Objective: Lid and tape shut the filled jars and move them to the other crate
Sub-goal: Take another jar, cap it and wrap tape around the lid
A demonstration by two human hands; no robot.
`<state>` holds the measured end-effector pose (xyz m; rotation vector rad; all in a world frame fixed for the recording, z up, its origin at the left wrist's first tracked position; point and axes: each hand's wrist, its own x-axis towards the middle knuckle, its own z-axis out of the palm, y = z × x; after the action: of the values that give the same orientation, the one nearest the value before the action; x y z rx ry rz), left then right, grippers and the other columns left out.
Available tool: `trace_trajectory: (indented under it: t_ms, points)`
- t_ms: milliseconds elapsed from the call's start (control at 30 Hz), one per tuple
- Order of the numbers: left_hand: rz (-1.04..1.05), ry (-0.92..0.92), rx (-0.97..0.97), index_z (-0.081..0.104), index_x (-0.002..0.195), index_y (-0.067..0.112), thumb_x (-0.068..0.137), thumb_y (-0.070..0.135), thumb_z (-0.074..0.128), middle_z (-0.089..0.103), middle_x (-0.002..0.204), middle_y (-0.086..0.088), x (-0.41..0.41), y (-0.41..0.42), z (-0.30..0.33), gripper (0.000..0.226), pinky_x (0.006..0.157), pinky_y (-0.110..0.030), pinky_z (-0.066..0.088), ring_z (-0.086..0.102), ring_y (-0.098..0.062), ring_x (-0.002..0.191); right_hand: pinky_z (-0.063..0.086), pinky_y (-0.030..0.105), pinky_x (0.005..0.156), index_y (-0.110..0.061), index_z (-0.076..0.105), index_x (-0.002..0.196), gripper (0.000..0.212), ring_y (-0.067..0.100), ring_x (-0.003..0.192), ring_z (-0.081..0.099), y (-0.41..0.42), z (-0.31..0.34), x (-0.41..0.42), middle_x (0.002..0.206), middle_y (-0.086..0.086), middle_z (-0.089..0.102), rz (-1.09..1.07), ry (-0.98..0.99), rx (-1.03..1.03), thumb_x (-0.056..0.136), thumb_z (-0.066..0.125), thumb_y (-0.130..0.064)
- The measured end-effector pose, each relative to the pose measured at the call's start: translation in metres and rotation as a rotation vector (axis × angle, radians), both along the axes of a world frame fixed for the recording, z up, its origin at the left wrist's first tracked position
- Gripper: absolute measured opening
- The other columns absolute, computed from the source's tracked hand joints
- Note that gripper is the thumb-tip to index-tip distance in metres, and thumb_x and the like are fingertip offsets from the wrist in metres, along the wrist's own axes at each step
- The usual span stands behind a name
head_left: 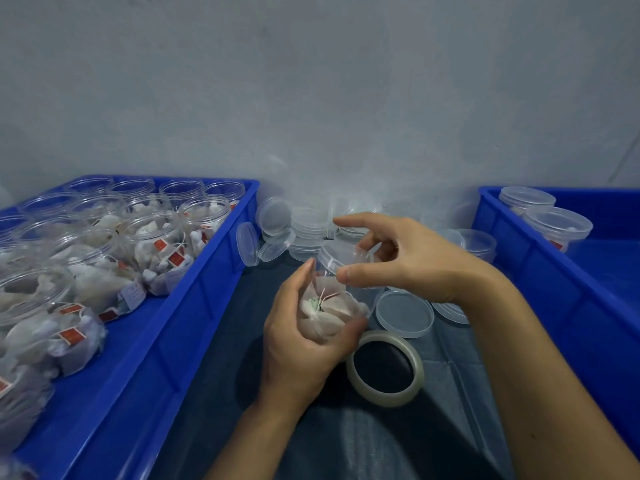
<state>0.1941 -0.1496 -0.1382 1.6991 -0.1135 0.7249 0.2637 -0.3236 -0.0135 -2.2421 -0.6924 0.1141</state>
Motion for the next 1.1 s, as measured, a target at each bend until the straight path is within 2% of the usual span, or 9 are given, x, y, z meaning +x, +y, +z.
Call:
trace_trajectory:
  t_ms: [167, 267, 467, 600, 733, 800, 867, 967, 1100]
  points:
    - [0.031, -0.003, 0.006, 0.051, 0.149, 0.032, 0.072, 0.052, 0.092, 0.064, 0.14, 0.012, 0.0, 0.001, -0.001, 0.089, 0.1, -0.045, 0.058, 0.065, -0.015, 0.129, 0.049, 0.027, 0.084, -0.072, 0.041, 0.139, 0.08, -0.01, 0.096, 0.057, 0.007, -0.002, -0.004, 0.111, -0.022, 0.06, -0.014, -0.077, -0.045, 0.065, 0.069, -0.081]
    - [0.018, 0.025, -0.006, 0.052, 0.145, 0.037, 0.068, 0.055, 0.091, 0.065, 0.134, 0.019, 0.002, 0.003, -0.002, 0.089, 0.096, -0.035, 0.06, 0.066, -0.008, 0.124, 0.05, 0.029, 0.091, -0.072, 0.039, 0.141, 0.077, -0.005, 0.097, 0.06, 0.009, -0.005, -0.002, 0.113, -0.025, 0.058, -0.02, -0.058, -0.066, 0.069, 0.067, -0.081]
    - [0.03, 0.066, 0.076, 0.041, 0.152, 0.049, 0.073, 0.062, 0.085, 0.053, 0.144, 0.029, 0.009, 0.006, -0.005, 0.091, 0.103, -0.019, 0.046, 0.05, 0.008, 0.135, 0.052, 0.03, 0.1, -0.062, 0.046, 0.144, 0.076, -0.003, 0.113, 0.062, 0.005, -0.006, 0.003, 0.129, -0.023, 0.062, -0.014, -0.066, -0.074, 0.074, 0.073, -0.076]
    - [0.084, 0.113, 0.077, 0.043, 0.153, 0.048, 0.074, 0.077, 0.073, 0.054, 0.139, 0.029, 0.013, 0.01, -0.004, 0.09, 0.101, -0.018, 0.045, 0.052, 0.009, 0.131, 0.053, 0.023, 0.097, -0.05, 0.06, 0.139, 0.053, -0.009, 0.113, 0.062, 0.009, -0.006, -0.005, 0.13, -0.026, 0.067, -0.053, -0.156, -0.025, 0.088, 0.072, -0.06]
    - [0.057, 0.153, -0.027, 0.048, 0.146, 0.045, 0.077, 0.071, 0.081, 0.063, 0.132, 0.031, 0.015, 0.013, -0.005, 0.081, 0.089, -0.014, 0.05, 0.062, 0.008, 0.119, 0.053, 0.026, 0.104, -0.035, 0.073, 0.129, 0.03, -0.009, 0.116, 0.064, 0.007, -0.008, -0.017, 0.123, -0.024, 0.072, -0.106, -0.247, 0.15, 0.099, 0.068, -0.036]
    - [0.1, 0.191, -0.035, 0.047, 0.14, 0.045, 0.077, 0.06, 0.086, 0.062, 0.123, 0.038, 0.016, 0.013, -0.006, 0.075, 0.087, -0.012, 0.047, 0.06, 0.015, 0.114, 0.054, 0.024, 0.097, -0.028, 0.078, 0.118, 0.023, -0.006, 0.106, 0.068, 0.003, -0.016, -0.027, 0.11, -0.021, 0.076, -0.149, -0.328, 0.202, 0.099, 0.067, -0.023]
    - [0.115, 0.213, -0.019, 0.045, 0.138, 0.043, 0.08, 0.044, 0.089, 0.061, 0.119, 0.036, 0.018, 0.013, -0.008, 0.073, 0.083, -0.008, 0.047, 0.061, 0.017, 0.109, 0.055, 0.033, 0.087, -0.021, 0.079, 0.101, 0.013, 0.006, 0.091, 0.069, -0.002, -0.034, -0.04, 0.092, -0.013, 0.075, -0.185, -0.384, 0.148, 0.097, 0.067, -0.017]
    - [0.107, 0.233, 0.014, 0.042, 0.14, 0.036, 0.082, 0.035, 0.09, 0.058, 0.119, 0.034, 0.019, 0.012, -0.01, 0.075, 0.081, -0.002, 0.044, 0.059, 0.02, 0.108, 0.05, 0.038, 0.082, -0.027, 0.068, 0.088, 0.012, 0.008, 0.085, 0.057, -0.011, -0.067, -0.061, 0.085, -0.013, 0.06, -0.153, -0.324, -0.117, 0.093, 0.068, -0.037]
    - [0.158, 0.238, 0.062, 0.046, 0.141, 0.036, 0.079, 0.042, 0.089, 0.061, 0.128, 0.025, 0.013, 0.01, -0.006, 0.076, 0.094, -0.022, 0.049, 0.061, 0.006, 0.115, 0.041, 0.03, 0.088, -0.036, 0.054, 0.093, 0.042, 0.007, 0.093, 0.044, -0.016, -0.095, -0.076, 0.093, -0.018, 0.051, -0.023, -0.281, -0.47, 0.079, 0.055, -0.076]
